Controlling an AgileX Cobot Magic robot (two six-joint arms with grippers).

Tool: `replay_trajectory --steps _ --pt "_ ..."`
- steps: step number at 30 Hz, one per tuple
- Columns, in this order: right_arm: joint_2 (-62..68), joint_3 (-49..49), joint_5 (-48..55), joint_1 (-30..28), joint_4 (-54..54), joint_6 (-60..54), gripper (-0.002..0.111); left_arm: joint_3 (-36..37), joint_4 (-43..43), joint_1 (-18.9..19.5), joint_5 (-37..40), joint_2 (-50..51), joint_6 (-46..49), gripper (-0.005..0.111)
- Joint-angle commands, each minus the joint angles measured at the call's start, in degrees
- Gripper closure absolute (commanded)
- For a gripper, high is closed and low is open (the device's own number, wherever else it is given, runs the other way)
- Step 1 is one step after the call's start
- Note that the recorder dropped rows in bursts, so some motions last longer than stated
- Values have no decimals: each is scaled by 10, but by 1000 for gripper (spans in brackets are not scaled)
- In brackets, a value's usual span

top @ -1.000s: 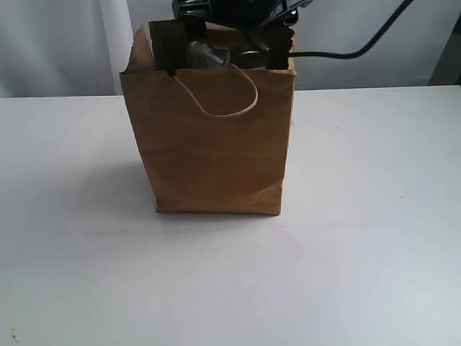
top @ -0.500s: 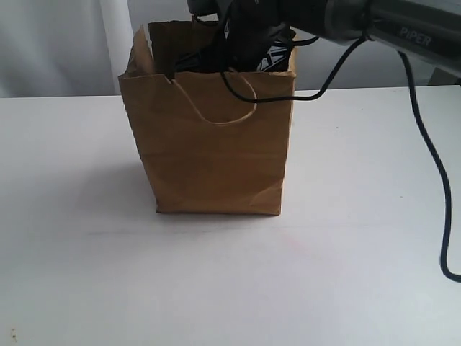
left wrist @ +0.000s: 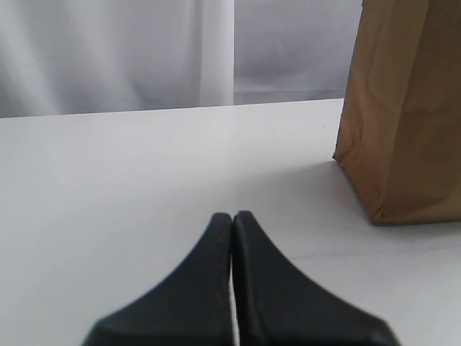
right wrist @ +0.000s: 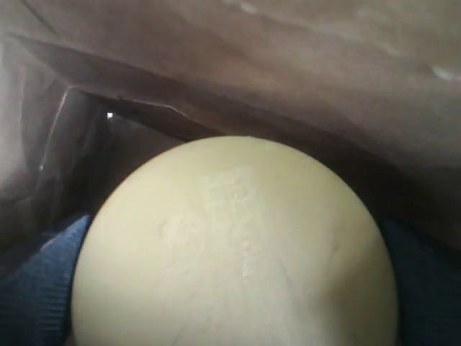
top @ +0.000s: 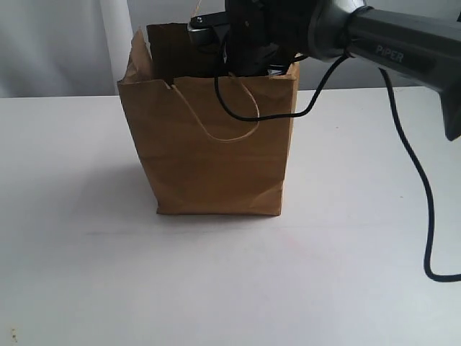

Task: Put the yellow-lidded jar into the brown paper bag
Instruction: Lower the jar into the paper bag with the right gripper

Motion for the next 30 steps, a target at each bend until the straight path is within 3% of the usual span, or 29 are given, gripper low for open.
replay_trajectory --steps 1,6,8,9,10,11,13,15,30 --pt "1 -4 3 1 3 -4 108 -1 -2 -3 -5 2 -2 106" --pt "1 -4 11 1 3 -11 103 -1 -2 -3 -5 2 -2 106" --pt "1 -4 11 1 3 -18 87 -1 -2 -3 -5 2 -2 106" --pt "1 -4 11 1 4 -18 69 -1 -2 -3 -5 2 -2 106" --pt "1 -4 11 1 6 -18 59 -1 -2 -3 -5 2 -2 106" --pt "1 -4 11 1 14 -18 38 -1 -2 -3 -5 2 -2 106" --pt "1 -4 12 1 21 -18 17 -1 -2 -3 -5 2 -2 106" --pt "1 -4 15 1 27 -18 6 -1 -2 -3 -5 2 -2 106" --pt "-2 -4 15 1 60 -18 3 -1 -2 -3 -5 2 -2 106"
